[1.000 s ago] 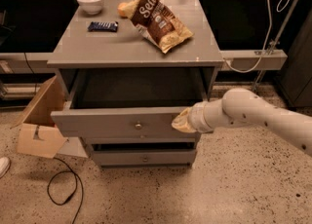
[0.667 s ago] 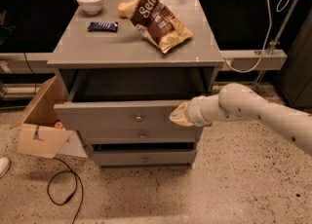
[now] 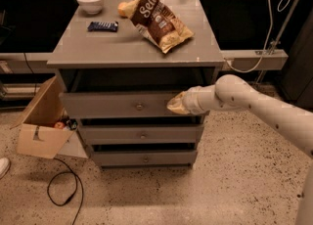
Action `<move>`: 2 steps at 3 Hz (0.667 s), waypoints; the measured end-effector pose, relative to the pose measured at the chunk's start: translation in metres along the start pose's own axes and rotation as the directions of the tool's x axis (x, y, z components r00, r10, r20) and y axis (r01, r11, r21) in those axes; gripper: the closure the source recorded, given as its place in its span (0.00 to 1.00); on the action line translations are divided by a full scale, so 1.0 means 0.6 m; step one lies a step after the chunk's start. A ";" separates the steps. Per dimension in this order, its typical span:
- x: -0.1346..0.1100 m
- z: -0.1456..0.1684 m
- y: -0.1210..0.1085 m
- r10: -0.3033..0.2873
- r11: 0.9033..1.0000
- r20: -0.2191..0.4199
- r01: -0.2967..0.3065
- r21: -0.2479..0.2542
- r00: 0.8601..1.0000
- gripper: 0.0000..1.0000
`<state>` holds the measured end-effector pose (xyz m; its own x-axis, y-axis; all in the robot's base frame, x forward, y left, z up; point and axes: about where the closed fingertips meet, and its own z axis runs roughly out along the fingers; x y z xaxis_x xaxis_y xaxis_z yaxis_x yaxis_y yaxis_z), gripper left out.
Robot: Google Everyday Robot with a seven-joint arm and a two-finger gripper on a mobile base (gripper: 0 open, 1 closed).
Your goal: Close top drawer
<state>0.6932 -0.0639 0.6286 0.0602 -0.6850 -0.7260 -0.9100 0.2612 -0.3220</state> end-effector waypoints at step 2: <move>0.005 0.015 -0.032 0.013 0.999 0.019 -0.013 0.035 1.000 1.00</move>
Offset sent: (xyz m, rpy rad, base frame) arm 0.0454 -0.0208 0.0160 0.0639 -0.0885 -0.0881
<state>0.7144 -0.0649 0.6274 0.0567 -0.6685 -0.7416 -0.8956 0.2941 -0.3336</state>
